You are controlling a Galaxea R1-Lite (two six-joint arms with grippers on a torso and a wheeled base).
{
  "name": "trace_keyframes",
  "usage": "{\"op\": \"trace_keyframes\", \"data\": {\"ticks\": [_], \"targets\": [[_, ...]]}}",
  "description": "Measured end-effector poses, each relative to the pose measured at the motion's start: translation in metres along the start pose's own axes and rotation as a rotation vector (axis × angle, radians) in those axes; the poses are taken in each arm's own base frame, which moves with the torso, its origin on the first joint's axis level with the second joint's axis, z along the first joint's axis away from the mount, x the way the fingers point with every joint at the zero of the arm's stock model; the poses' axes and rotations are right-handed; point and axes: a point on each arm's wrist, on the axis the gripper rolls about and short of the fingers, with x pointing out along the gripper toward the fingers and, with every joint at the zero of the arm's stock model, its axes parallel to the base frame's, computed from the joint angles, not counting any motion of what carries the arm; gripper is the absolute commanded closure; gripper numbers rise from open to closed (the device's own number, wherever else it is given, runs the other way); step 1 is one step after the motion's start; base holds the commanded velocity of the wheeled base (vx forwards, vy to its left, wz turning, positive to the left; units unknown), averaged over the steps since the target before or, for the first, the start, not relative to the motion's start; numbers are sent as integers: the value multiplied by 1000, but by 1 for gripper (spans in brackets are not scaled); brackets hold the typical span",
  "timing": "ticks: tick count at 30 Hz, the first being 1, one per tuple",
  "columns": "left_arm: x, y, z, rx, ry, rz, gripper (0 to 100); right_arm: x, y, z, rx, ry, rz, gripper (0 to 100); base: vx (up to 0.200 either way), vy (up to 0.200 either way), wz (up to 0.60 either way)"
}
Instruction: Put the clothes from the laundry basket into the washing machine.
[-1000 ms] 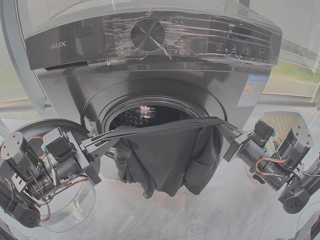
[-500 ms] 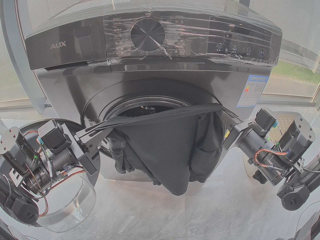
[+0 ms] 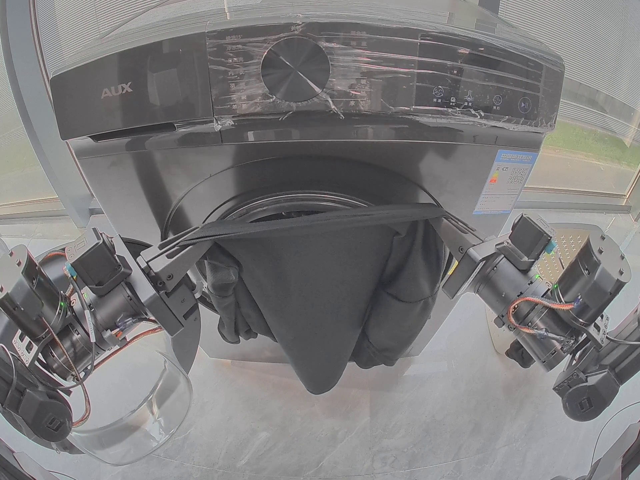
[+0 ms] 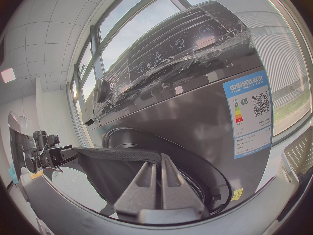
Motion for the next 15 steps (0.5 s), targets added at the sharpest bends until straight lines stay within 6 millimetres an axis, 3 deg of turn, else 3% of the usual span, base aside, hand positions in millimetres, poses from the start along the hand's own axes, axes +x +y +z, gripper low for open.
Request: {"op": "trace_keyframes", "data": {"ticks": [15], "targets": [[-1,2,1,6,-5,4,100,-2,4,-2,8,9,13,100,0,0,0]]}}
